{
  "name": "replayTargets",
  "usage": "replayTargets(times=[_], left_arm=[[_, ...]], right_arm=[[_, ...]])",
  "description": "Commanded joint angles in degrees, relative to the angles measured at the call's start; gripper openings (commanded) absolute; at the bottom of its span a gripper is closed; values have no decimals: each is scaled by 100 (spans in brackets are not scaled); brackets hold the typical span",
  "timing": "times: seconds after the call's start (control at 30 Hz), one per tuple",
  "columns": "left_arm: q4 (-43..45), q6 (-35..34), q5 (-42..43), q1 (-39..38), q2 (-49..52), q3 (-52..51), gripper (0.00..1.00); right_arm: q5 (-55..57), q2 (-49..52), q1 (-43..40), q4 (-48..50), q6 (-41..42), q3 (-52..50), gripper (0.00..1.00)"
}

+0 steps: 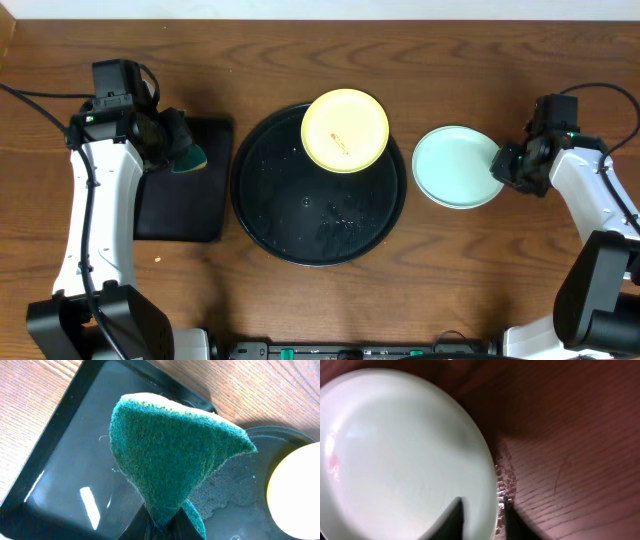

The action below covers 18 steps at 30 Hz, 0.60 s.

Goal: Clean dirty plates on tray and stack at the side
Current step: 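Release the stacked plate and move right gripper back toward the tray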

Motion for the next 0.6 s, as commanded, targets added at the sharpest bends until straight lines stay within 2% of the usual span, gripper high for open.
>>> replayTargets(times=[0.0, 0.1, 0.27, 0.57], left_arm=[[17, 98, -35, 13, -9, 2, 8], [42, 96, -35, 13, -9, 2, 7], [44, 98, -35, 13, -9, 2, 7], [46, 96, -35, 13, -9, 2, 7]], right_arm=[[-225, -157, 39, 13, -466, 164, 39], [-629, -232, 155, 11, -868, 326, 44], [-1749, -238, 568, -74, -1513, 887, 41], [-1222, 116, 1910, -92, -2107, 2238, 54]])
